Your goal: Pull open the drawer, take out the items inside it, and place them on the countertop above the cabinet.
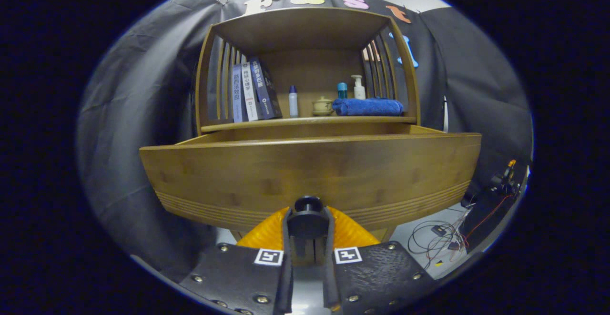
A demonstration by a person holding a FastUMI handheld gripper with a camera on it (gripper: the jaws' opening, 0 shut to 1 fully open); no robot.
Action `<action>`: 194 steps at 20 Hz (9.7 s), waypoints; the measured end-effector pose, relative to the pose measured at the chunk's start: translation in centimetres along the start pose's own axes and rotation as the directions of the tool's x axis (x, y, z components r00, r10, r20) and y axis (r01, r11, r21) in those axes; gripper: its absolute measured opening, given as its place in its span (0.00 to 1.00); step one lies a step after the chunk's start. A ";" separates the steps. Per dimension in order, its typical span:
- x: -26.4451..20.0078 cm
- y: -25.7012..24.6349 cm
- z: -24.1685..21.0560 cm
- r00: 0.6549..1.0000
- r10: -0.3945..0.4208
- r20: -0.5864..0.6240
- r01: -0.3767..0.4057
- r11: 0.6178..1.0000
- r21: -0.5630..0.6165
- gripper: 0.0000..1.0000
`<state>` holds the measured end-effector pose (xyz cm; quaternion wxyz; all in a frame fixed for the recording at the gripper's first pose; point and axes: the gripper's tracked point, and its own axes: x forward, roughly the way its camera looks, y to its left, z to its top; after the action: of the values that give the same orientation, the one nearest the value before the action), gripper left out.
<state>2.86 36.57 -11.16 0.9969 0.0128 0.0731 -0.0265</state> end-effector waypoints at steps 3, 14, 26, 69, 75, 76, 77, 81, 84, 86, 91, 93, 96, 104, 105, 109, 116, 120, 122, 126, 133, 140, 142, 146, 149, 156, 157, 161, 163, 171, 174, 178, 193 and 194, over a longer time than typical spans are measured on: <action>-1.4 0.1 -0.5 1.000 -0.009 -0.006 0.008 1.000 -0.001 0.25; -2.3 0.5 -1.0 1.000 0.011 -0.002 -0.011 0.998 -0.054 0.33; -4.0 1.1 9.7 0.999 0.034 0.000 -0.034 0.999 -0.029 0.98; 10.7 3.4 14.0 0.913 0.238 -0.330 -0.212 0.971 0.114 0.14; 10.6 2.2 21.2 0.964 0.223 -0.143 -0.217 0.975 0.055 0.14; 10.8 2.2 22.5 0.969 0.218 -0.119 -0.214 0.976 0.049 0.14; 11.3 2.0 23.5 0.973 0.210 -0.098 -0.207 0.977 0.045 0.14; 14.6 1.1 26.0 0.985 0.161 -0.066 -0.158 0.986 0.053 0.14; 18.1 0.6 26.1 0.991 0.118 -0.070 -0.114 0.992 0.056 0.14; 20.8 0.4 25.7 0.993 0.088 -0.072 -0.086 0.995 0.041 0.14; 26.7 -0.6 22.2 0.989 0.006 -0.149 -0.002 1.000 0.027 0.14; 28.2 -0.5 22.8 0.994 -0.005 -0.109 0.011 0.998 0.059 0.14; 29.9 -0.8 22.8 0.994 -0.027 -0.110 0.039 0.993 0.110 0.14; 32.4 -1.9 22.3 0.988 -0.056 -0.145 0.088 0.971 0.223 0.16; 33.0 -2.1 22.0 0.987 -0.057 -0.148 0.091 0.969 0.230 0.16; 32.6 -1.8 21.0 0.982 -0.036 -0.187 0.079 0.969 0.232 0.21; 30.0 -1.8 21.0 0.982 -0.058 -0.177 0.089 0.982 0.168 0.91; 26.6 -2.0 23.5 0.991 -0.073 -0.110 0.087 0.988 0.131 0.99; 24.2 -2.1 24.8 0.994 -0.077 -0.077 0.086 0.989 0.121 0.99; 18.3 -1.0 27.4 0.999 -0.028 -0.022 0.032 0.980 0.195 0.99; 8.8 -0.9 27.3 1.000 0.009 0.008 -0.010 0.966 0.258 0.99; 1.7 -1.7 21.9 0.998 -0.037 0.058 0.027 0.985 0.172 0.99; 0.2 -1.8 19.5 0.997 -0.046 0.057 0.037 0.987 0.155 0.99; -1.2 -3.2 15.1 0.996 -0.075 0.052 0.064 0.981 0.183 0.99; -2.1 -4.3 12.9 0.995 -0.081 0.063 0.067 0.977 0.203 0.99; -2.7 -5.6 7.5 0.994 -0.076 0.075 0.063 0.983 0.171 0.99; -2.7 -5.6 6.7 0.995 -0.076 0.068 0.064 0.984 0.166 0.99; -2.1 -5.1 4.2 0.997 -0.069 0.045 0.062 0.989 0.136 0.99; -1.6 -4.6 2.7 0.998 -0.066 0.019 0.064 0.991 0.121 0.99; -0.3 -3.9 1.1 0.999 -0.045 0.023 0.043 0.995 0.089 0.99; 0.1 -4.0 1.3 0.999 -0.035 0.031 0.031 0.994 0.109 0.99; 1.6 -4.3 1.7 0.999 -0.009 0.051 0.001 0.989 0.148 0.99; 11.8 -4.0 4.7 0.997 -0.021 0.079 0.009 0.987 0.158 0.99; 12.9 -3.9 4.7 0.996 -0.020 0.083 0.008 0.989 0.148 0.99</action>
<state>16.03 31.91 -8.51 0.9952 0.0850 0.0288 -0.0393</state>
